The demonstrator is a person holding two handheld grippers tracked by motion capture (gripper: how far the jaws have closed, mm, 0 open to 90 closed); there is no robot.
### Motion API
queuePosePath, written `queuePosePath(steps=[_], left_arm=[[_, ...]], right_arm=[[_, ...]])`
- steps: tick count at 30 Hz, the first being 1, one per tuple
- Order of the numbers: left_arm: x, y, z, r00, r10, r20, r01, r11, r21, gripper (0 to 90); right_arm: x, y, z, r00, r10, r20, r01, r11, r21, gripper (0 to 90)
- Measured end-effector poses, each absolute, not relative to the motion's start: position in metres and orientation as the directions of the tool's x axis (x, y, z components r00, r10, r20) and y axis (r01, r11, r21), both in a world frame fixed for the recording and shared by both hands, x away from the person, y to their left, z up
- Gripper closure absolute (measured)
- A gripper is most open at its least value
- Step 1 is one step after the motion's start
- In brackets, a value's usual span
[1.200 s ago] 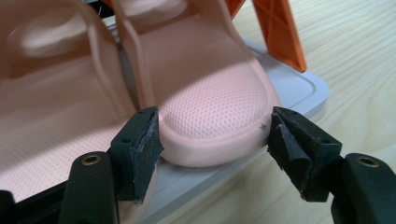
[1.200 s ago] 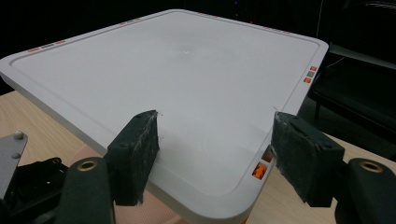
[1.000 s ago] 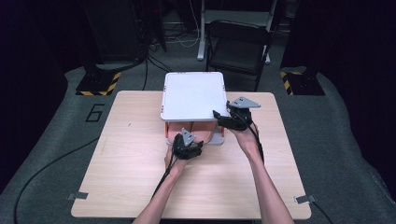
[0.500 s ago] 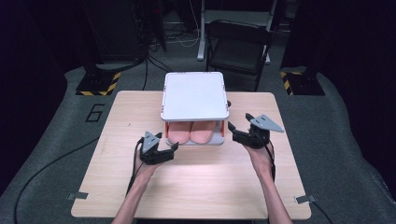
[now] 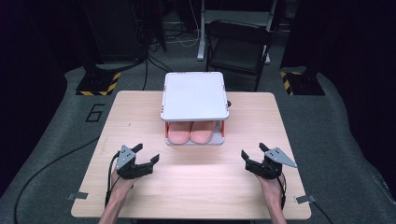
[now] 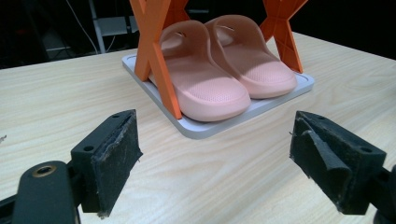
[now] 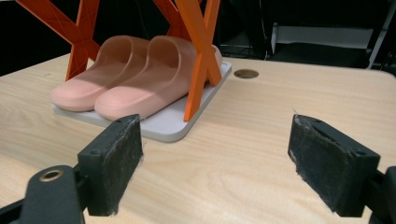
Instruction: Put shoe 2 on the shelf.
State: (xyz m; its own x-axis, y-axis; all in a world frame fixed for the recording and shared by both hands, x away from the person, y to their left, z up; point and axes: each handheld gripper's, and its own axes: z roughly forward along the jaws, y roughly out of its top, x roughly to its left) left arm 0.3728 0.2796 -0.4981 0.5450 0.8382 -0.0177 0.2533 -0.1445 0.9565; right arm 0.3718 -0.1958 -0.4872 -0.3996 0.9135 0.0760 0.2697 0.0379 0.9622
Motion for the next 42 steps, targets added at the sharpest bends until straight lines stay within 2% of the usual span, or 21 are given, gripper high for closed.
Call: queuePosePath(steps=[7, 17, 42], left_arm=[[0.370, 0.288, -0.502, 0.508, 0.857, -0.080, 0.278, -0.075, 0.958, 15.6], [0.368, 0.301, -0.503, 0.468, 0.879, -0.086, 0.286, -0.059, 0.956, 15.7], [0.369, 0.302, -0.507, 0.450, 0.888, -0.091, 0.310, -0.060, 0.949, 15.8]], right_arm=[[0.364, -0.195, -0.500, -0.400, 0.915, 0.059, 0.284, 0.062, 0.957, 17.6], [0.358, -0.199, -0.504, -0.399, 0.913, 0.081, 0.300, 0.047, 0.953, 17.9], [0.360, -0.201, -0.510, -0.393, 0.915, 0.093, 0.331, 0.046, 0.942, 18.0]])
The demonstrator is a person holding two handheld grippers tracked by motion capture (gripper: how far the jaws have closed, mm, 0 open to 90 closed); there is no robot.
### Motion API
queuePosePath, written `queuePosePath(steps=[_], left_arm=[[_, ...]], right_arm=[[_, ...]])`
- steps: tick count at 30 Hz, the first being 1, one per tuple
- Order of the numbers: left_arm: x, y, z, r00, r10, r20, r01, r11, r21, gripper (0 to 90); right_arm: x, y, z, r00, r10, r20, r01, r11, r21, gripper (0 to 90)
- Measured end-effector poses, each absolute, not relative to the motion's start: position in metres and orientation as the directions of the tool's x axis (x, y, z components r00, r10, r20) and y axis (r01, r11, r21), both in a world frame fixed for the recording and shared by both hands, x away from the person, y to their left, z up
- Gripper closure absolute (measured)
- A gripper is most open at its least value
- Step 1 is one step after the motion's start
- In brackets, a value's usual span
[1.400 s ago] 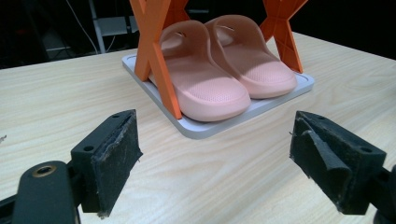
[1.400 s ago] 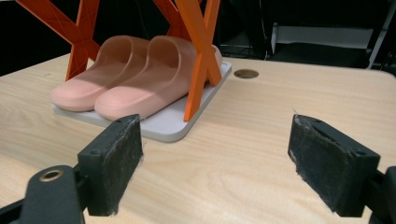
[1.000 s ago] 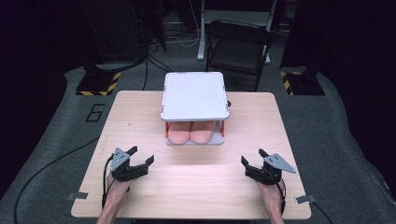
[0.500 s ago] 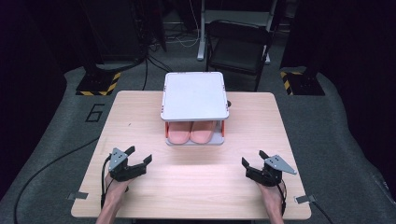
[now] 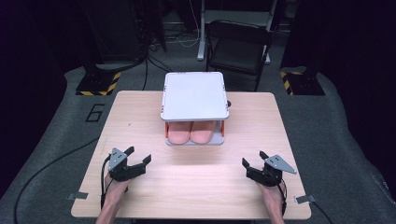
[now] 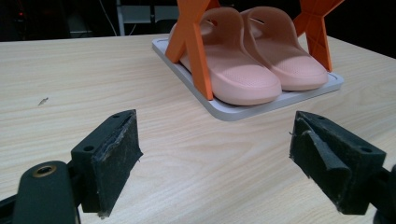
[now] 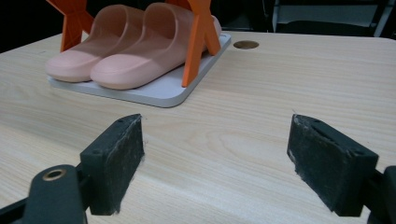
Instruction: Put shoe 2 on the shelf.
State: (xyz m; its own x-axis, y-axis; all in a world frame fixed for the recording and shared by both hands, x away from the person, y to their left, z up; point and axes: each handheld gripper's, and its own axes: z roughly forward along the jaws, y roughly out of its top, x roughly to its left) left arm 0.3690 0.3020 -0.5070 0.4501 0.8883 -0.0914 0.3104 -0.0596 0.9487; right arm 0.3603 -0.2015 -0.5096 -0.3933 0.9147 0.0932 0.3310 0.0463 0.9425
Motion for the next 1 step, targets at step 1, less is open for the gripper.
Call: queuePosePath(steps=[1], left_arm=[[0.3691, 0.3024, -0.5072, 0.447, 0.890, -0.092, 0.308, -0.057, 0.950, 15.8]], right_arm=[[0.3602, -0.2018, -0.5098, -0.388, 0.917, 0.098, 0.336, 0.042, 0.941, 18.0]])
